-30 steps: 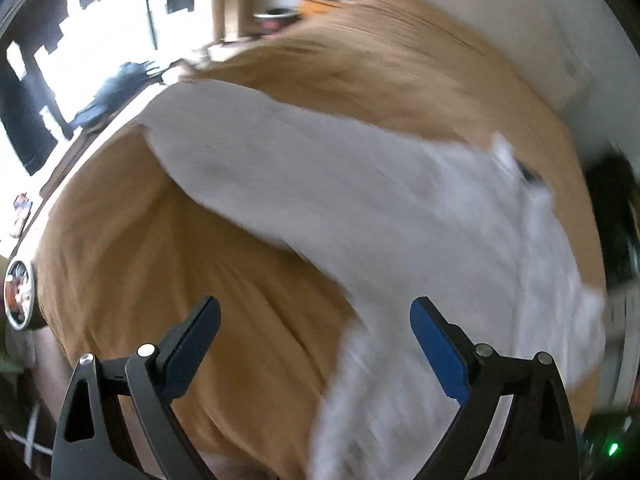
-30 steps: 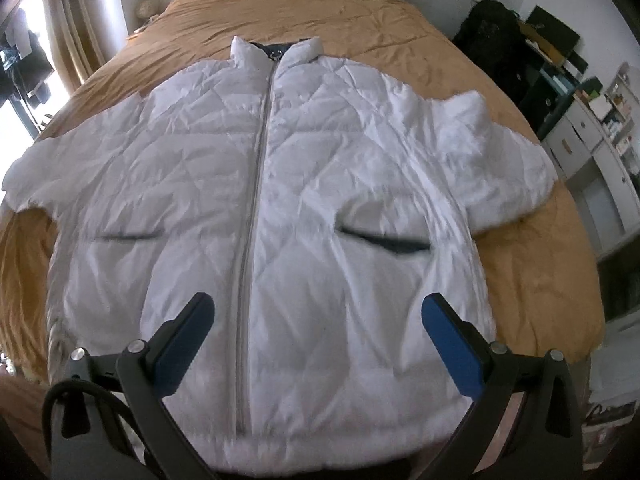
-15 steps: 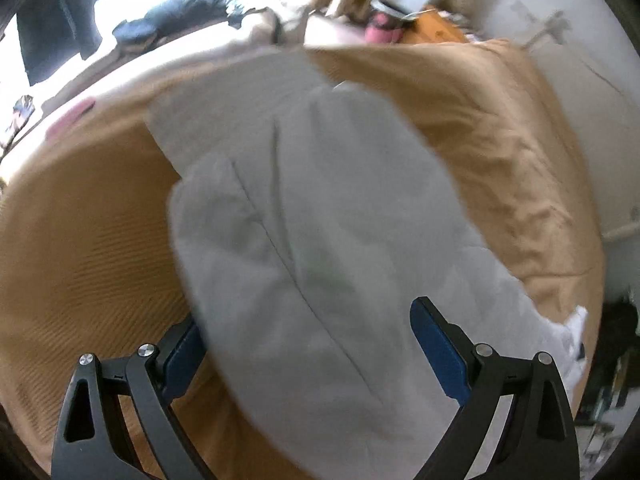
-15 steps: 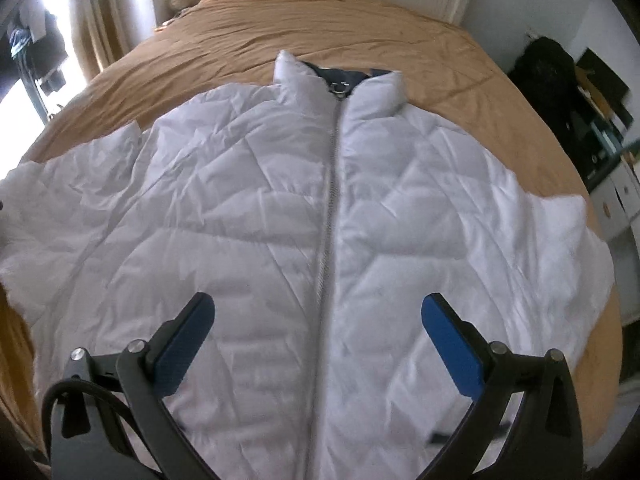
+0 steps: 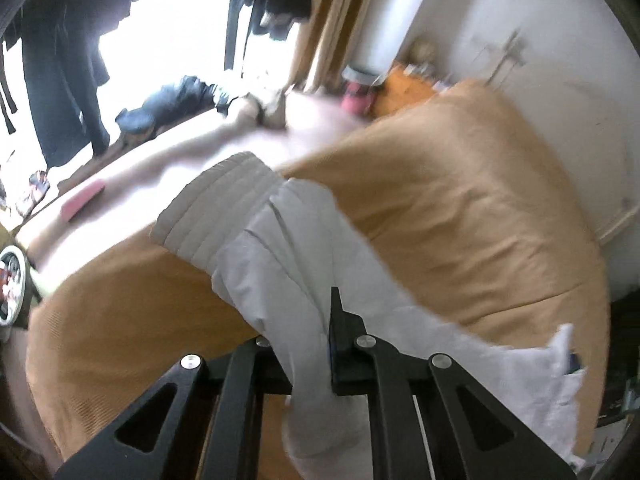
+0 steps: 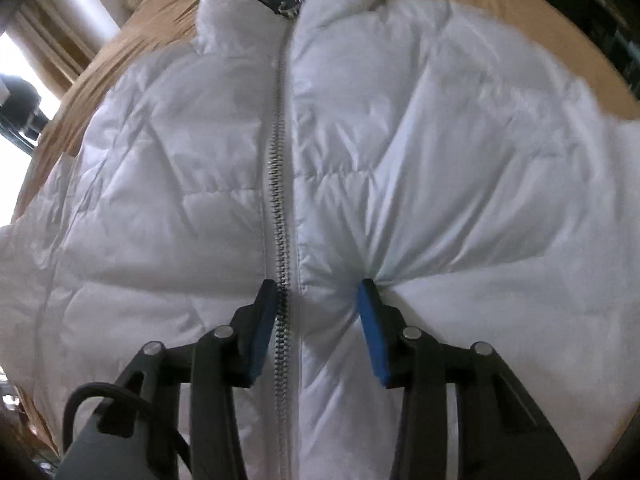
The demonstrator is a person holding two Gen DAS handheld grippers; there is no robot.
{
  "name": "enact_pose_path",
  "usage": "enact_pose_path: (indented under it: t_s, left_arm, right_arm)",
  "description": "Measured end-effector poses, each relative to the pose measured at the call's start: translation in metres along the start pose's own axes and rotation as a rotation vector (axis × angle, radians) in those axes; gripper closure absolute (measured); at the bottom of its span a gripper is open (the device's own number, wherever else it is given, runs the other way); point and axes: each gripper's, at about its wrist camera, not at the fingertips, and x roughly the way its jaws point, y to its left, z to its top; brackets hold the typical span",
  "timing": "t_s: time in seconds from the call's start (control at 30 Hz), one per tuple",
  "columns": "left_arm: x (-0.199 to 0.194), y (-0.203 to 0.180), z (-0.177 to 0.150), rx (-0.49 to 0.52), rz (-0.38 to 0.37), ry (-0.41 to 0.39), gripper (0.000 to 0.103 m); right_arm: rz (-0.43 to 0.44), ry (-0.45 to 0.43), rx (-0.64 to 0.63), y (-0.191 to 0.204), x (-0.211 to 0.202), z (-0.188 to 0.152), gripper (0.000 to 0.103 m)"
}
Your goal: Fold large clothes
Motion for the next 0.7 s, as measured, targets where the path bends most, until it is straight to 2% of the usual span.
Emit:
enact_pose_path:
  t_s: [0.07, 0.13, 0.2, 0.27, 0.3, 0.37, 0.47, 0.57, 0.63, 0.7]
  left_arm:
    - [-0.047, -0.029, 0.005, 0.042, -0.049, -0.068, 0.095]
    - [-0.093, -0.068, 0.0, 0.1, -0.098, -0.121, 0.095]
    - [-0.135, -0.111, -0.014, 0.179, -0.159, -0.161, 0.095]
    - [-0.166, -0.159, -0.035, 0.264, -0.236, -0.171, 0.095]
    - [-0.176, -0.183, -0.05, 0.303, -0.273, -0.169, 0.095]
    - [-0.187, -0.233, -0.081, 0.378, -0.342, -0.142, 0.095]
    - [-0.178, -0.306, -0.146, 0.468, -0.452, -0.066, 0.095]
    - [-0.135, -0.375, -0.222, 0.562, -0.519, 0.079, 0.095]
    - [-0.097, -0.41, -0.275, 0.612, -0.523, 0.179, 0.095]
    - [-0.052, -0.437, -0.335, 0.667, -0.491, 0.289, 0.095]
  right_arm:
    - [-0.006, -0.011, -0.014, 0.001, 0.001, 0.001, 0.061]
    - [-0.02, -0.01, -0.035, 0.005, 0.001, 0.002, 0.06]
    - [0.006, -0.014, -0.019, 0.001, 0.0, 0.003, 0.06]
    - [0.046, -0.019, 0.007, -0.006, -0.003, 0.004, 0.061]
    - [0.056, -0.024, 0.022, -0.013, -0.01, 0.003, 0.065]
    - [0.035, -0.045, 0.027, -0.024, -0.027, 0.0, 0.065]
    - [0.019, -0.118, 0.011, -0.047, -0.069, -0.011, 0.065]
    - [0.02, -0.208, 0.035, -0.089, -0.122, -0.026, 0.065]
    - [0.037, -0.239, 0.08, -0.123, -0.147, -0.034, 0.065]
    - [0.035, -0.24, 0.117, -0.148, -0.16, -0.039, 0.065]
